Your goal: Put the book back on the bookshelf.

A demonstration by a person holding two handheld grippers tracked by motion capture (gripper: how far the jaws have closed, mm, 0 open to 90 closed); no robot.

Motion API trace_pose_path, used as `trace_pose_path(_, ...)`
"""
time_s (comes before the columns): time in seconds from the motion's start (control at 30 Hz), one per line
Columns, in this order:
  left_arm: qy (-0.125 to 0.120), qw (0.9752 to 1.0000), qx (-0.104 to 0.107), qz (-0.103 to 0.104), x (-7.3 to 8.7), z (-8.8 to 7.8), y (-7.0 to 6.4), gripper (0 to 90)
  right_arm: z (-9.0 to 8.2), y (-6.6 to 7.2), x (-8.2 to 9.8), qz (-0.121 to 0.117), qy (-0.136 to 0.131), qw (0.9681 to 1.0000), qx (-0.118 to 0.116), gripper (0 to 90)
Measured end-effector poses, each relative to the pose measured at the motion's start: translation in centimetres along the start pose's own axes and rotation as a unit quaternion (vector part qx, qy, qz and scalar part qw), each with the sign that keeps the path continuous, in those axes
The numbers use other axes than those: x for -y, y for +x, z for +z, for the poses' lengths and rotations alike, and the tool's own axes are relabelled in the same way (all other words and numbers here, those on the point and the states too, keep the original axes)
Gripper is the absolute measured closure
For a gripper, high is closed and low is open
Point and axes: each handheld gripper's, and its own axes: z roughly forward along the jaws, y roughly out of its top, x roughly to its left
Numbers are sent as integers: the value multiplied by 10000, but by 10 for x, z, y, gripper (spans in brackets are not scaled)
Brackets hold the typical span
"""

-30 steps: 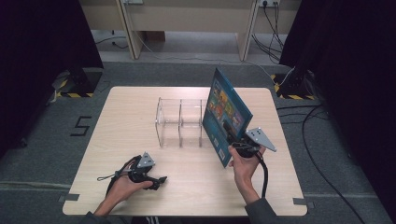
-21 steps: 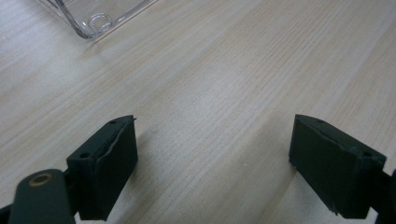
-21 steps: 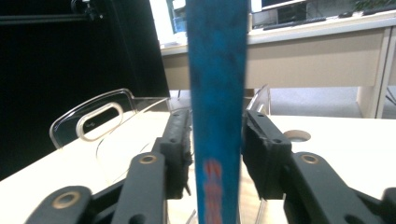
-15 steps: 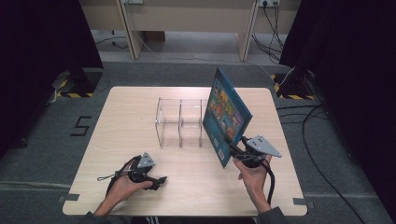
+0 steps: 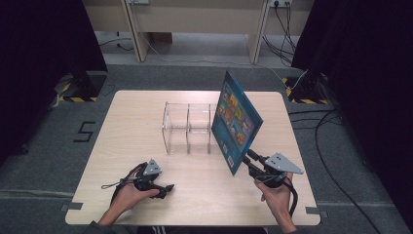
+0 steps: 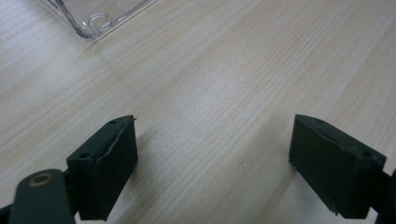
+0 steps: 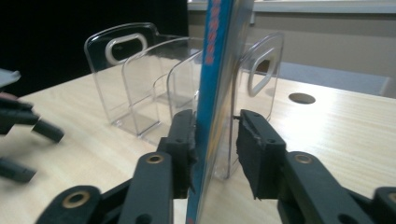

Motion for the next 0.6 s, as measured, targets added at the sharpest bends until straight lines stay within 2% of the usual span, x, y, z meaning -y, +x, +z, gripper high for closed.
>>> trace_pose_path(0.17, -11, 10000, 5, -2, 0, 0, 0, 144, -2, 3, 7, -295, 269, 9991, -124, 746)
trace_pose_path(0.3, -13, 10000, 6, -1, 0, 0, 0, 144, 1, 5, 9, -449, 377, 9982, -113, 778)
trace_pose_path(0.6, -15, 10000, 5, -2, 0, 1, 0, 145, 4, 6, 7, -606, 342, 9976, -53, 821)
